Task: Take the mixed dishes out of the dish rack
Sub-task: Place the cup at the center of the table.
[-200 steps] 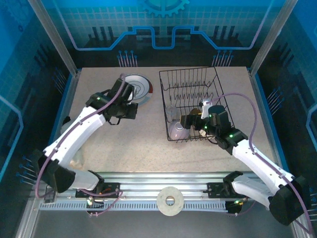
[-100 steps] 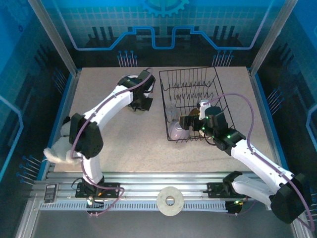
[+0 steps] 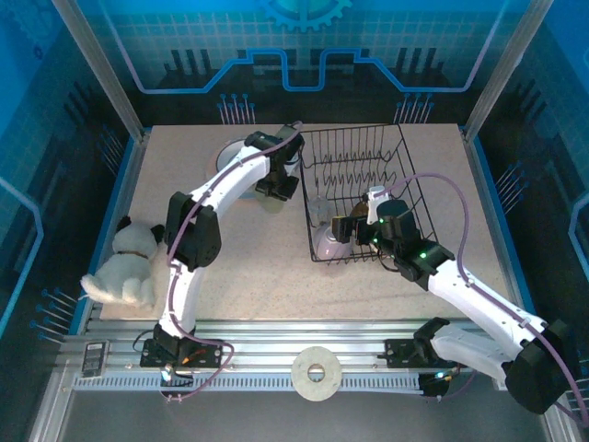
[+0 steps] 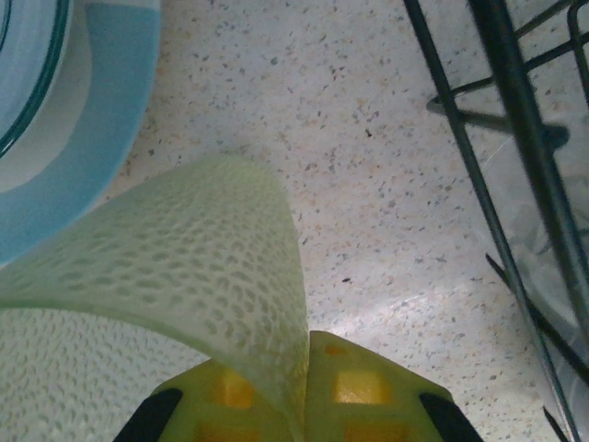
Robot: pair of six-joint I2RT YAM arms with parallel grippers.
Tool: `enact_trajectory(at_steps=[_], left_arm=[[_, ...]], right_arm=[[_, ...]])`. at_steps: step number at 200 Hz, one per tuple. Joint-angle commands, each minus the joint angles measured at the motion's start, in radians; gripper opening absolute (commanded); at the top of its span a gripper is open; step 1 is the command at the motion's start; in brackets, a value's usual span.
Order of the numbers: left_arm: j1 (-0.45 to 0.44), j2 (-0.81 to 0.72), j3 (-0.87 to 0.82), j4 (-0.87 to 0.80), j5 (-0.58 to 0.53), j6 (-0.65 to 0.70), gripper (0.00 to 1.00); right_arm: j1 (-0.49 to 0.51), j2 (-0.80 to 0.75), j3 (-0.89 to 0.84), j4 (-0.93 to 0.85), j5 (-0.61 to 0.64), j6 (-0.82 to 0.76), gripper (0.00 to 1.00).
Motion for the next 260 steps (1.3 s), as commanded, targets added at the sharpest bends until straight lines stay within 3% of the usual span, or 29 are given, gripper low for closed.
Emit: enact_trajectory(at_steps=[1,92,145,191,235,260], left_arm=[[0.009,0.042,0.081,-0.073,0.029,0.029,0.00],[0.009,0.115,0.135,-0.097,0.013,0.033,0.00],[0.009,0.096,0.140,-0.083,0.051,0.033,0.47],[0.009,0.049,0.142,-0.054,0.083,0.026,0.66],[0.007,-0.022,0.141,-0.041,0.086,0.025,0.92],[0.000,-0.090,0.122,-0.020,0.123,0.035,0.99]], right_arm=[[0.018,-0.003,0.011,0.008,0.038,-0.019,1.00],[0.026,0.001,0.013,0.008,0.050,-0.027,1.00],[0.033,0.006,0.017,0.005,0.056,-0.032,1.00],[0.046,0.007,0.023,-0.003,0.076,-0.042,1.00],[0.053,0.003,0.025,-0.007,0.091,-0.045,1.00],[0.055,-0.003,0.025,-0.014,0.101,-0.044,1.00]])
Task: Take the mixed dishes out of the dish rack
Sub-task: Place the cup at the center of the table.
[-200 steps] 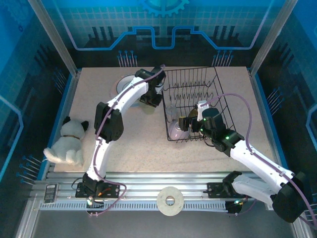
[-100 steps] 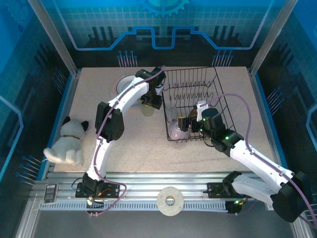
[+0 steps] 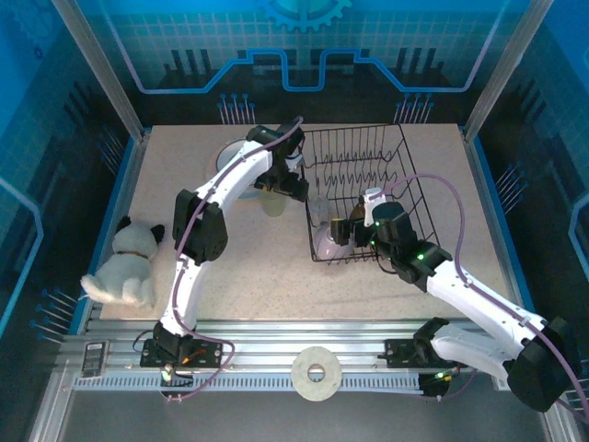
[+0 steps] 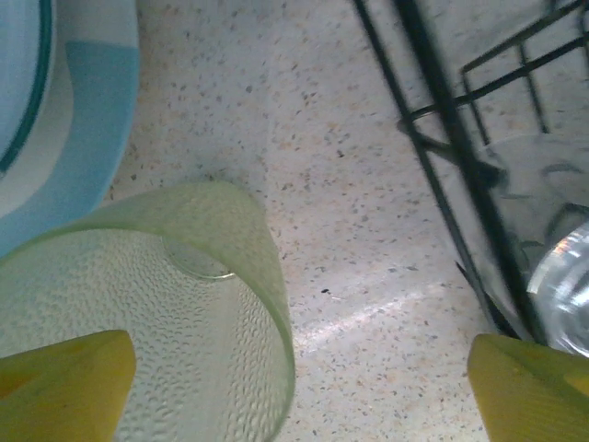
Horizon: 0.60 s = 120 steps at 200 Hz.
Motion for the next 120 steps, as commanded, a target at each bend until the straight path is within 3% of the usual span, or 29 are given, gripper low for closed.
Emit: enact_trajectory(at_steps=[1,54,120], left_arm=[[-0.011,-0.121,0.015,0.027,0.056,0.011,0.99],[-0.017,-0.271,-0.053,0.055,0.057,0.003,0.99],[-0.015,-0.643,-0.363,0.183,0.064,-0.038,0.99]], right_arm=[[0.017,-0.007,0.027,-0.005,0.030,-0.011,1.00],[0.020,-0.022,0.023,-0.007,0.047,-0.014,1.00],[0.020,-0.024,0.033,-0.038,0.114,-0.013,1.00]])
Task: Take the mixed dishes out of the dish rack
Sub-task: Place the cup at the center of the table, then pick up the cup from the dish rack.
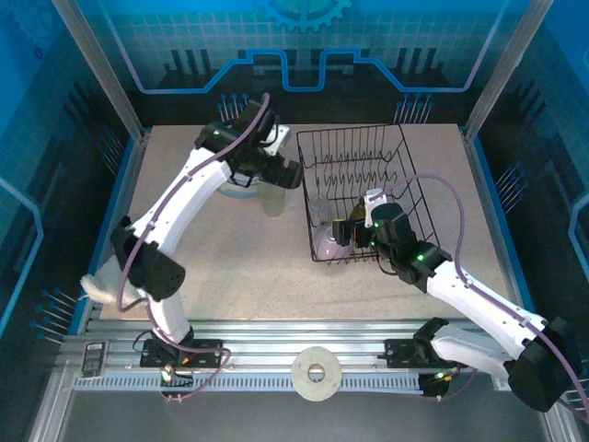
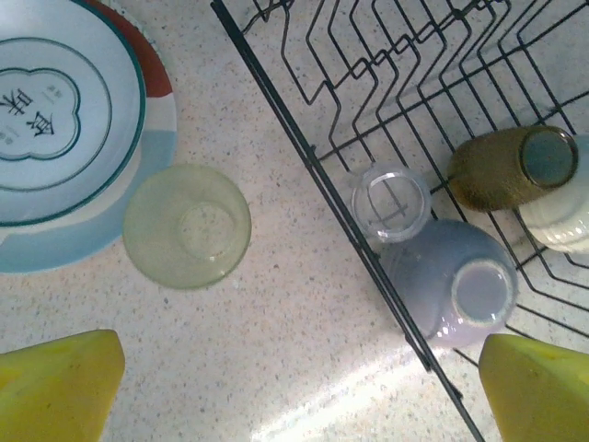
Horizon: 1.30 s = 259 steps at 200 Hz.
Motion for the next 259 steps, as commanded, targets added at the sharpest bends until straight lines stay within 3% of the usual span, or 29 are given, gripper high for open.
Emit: enact_trajectory(at_steps=[1,25,62,89,126,172,228,259], left_arm=[[-0.002,-0.178,-0.118,0.068,0.030,-0.032,0.99],[0.004,-0.381,-0.305,0.176,0.069,-0.058,0.99],[0.022,-0.720,-0.640,0.397,0.160,-0.137,0.99],[0.021,-0.966,-0.885,0.562,0.204,-0.184,0.99],[0.024,-1.225,-1.105,0.640,0.228,-0.188,0.99],[0.023,-1.288,-1.136,0.541,0.221,-0.184,0.99],[0.026,-1.312,-1.173,0.591,0.331,-0.219,0.99],[0.026,-1.316,-1.164,0.559,0.339,-0.200,0.99]], right_arm=[[0.014,-0.021,0.031,-0.017,0.063,-0.010,1.00],[0.005,-0.009,0.045,-0.048,0.106,0.000,1.00],[-0.042,0.019,0.065,-0.089,0.065,0.029,1.00],[-0.084,0.019,0.099,-0.142,-0.027,0.039,1.00],[-0.129,0.012,0.114,-0.223,-0.081,0.055,1.00],[-0.184,0.067,0.173,-0.343,-0.102,0.066,1.00],[-0.257,0.221,0.287,-0.409,-0.088,0.078,0.99],[-0.262,0.333,0.346,-0.406,-0.102,0.078,0.95]])
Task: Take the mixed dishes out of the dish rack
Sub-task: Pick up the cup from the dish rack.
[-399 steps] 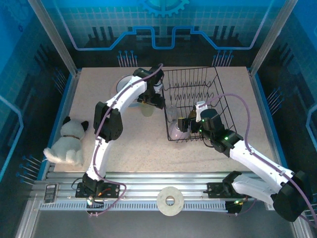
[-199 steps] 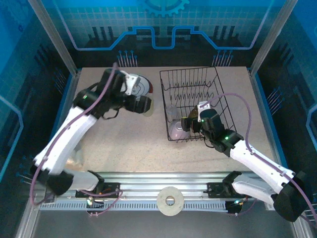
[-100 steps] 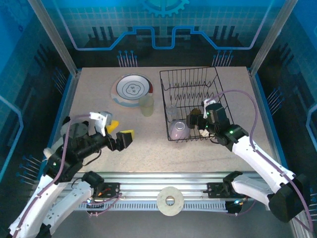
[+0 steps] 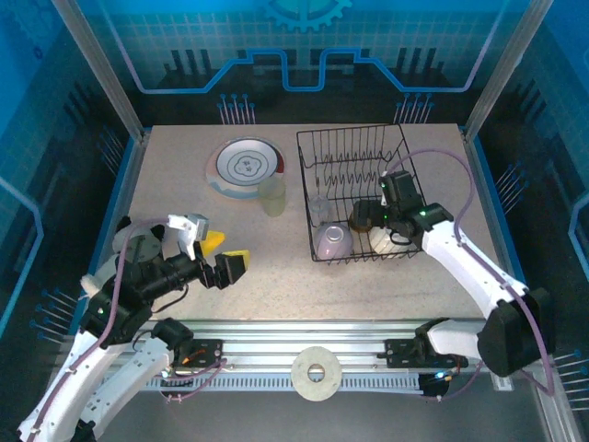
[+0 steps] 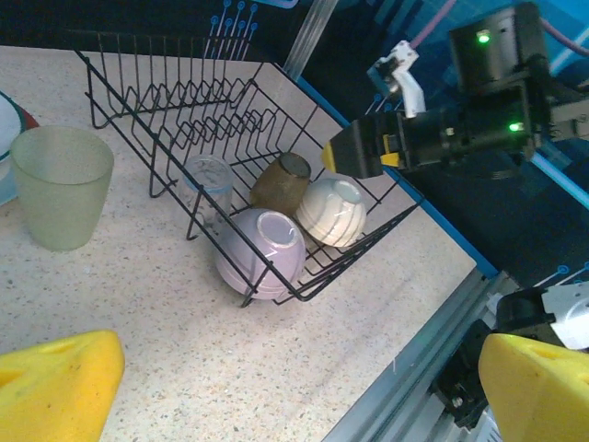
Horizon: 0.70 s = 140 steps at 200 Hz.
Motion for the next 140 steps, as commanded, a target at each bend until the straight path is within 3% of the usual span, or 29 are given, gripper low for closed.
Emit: enact_trajectory(at_steps=[1,23,88,140], left_arm=[[0.007,-0.007,-0.002,0.002,0.050,0.003,0.99],[0.007,-0.001,-0.010,0.015,0.070,-0.010,0.99],[0.019,0.050,-0.016,0.041,0.224,-0.014,0.99],[0.027,0.065,-0.018,0.044,0.234,-0.019,0.99]], right_arm=[[-0.010,0.070,0.063,-0.035,-0.019,0.012,0.95],[-0.013,0.140,0.103,-0.040,-0.027,0.012,0.88],[-0.016,0.279,0.177,-0.046,-0.041,0.022,0.85],[-0.019,0.325,0.186,-0.038,-0.043,0.028,0.81]])
